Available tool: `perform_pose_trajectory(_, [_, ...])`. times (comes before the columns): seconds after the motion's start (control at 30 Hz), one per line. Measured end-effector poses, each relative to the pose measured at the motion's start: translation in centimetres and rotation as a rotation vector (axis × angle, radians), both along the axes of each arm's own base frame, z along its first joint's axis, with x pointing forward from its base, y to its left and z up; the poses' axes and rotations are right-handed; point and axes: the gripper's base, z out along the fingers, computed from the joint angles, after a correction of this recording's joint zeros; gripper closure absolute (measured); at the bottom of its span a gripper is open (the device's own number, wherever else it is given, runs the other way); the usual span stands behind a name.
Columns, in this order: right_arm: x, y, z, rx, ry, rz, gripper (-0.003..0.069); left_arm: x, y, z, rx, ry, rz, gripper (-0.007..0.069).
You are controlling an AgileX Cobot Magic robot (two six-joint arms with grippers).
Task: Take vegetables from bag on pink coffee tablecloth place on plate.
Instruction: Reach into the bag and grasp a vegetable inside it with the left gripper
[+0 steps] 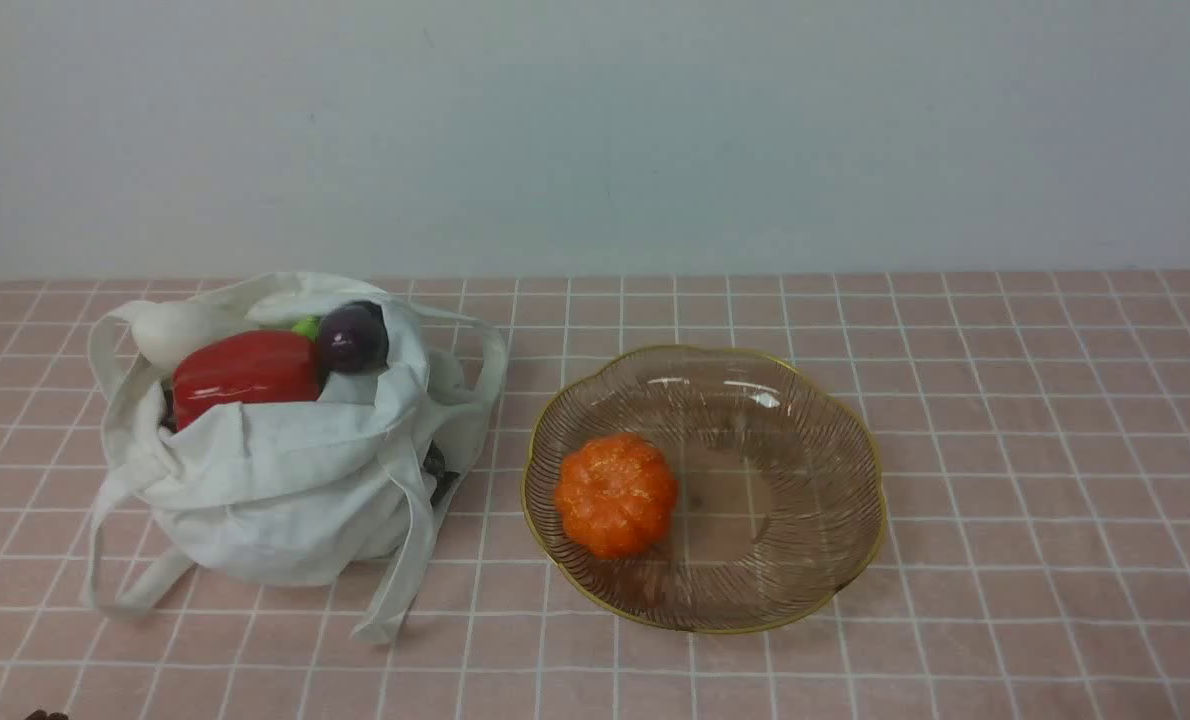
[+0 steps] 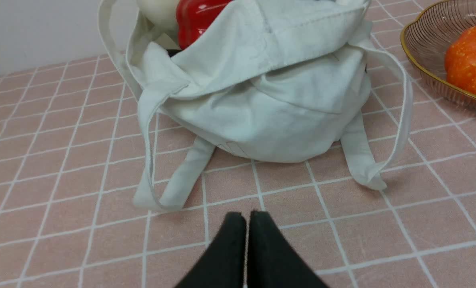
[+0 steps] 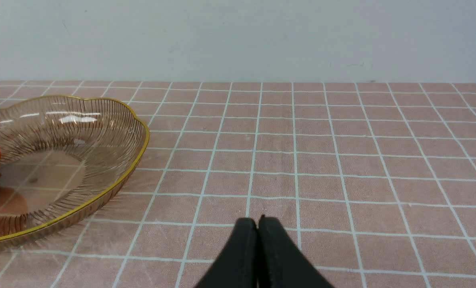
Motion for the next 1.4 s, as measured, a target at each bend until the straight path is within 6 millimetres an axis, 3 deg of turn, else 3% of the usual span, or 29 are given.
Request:
perform_pose_trajectory(0.73, [0.0,0.0,0.0,0.000,0.000,0.000,0.0673,0.0,0.0,0.0,0.012,-0.003,0.000,0.0629])
perform_pose_trajectory(0.83, [0.0,0.0,0.0,0.000,0.000,0.000,0.0673,0.1,-0.1,0.2,-0.070,-0.017,0.009,0.0629])
perform_pose_trajectory(0.97, [0.0,0.0,0.0,0.000,0.000,0.000,0.0673,0.2,-0.5,1.4,-0.425,-0.092,0.040,0.0629])
perform_pose_trajectory(1.2, [0.0,0.0,0.0,0.000,0.000,0.000,0.0673,0.4,-0.1,2.8,-0.688,-0.221,0.083,0.0629])
perform_pose_trajectory(1.3, [0.0,0.0,0.0,0.000,0.000,0.000,0.0673,0.3,0.9,4.6,-0.794,-0.408,0.136,0.0629])
perform_pose_trajectory(1.4, [0.0,0.0,0.0,0.000,0.000,0.000,0.0673,-0.5,1.2,8.0,-0.794,-0.548,0.117,0.0629])
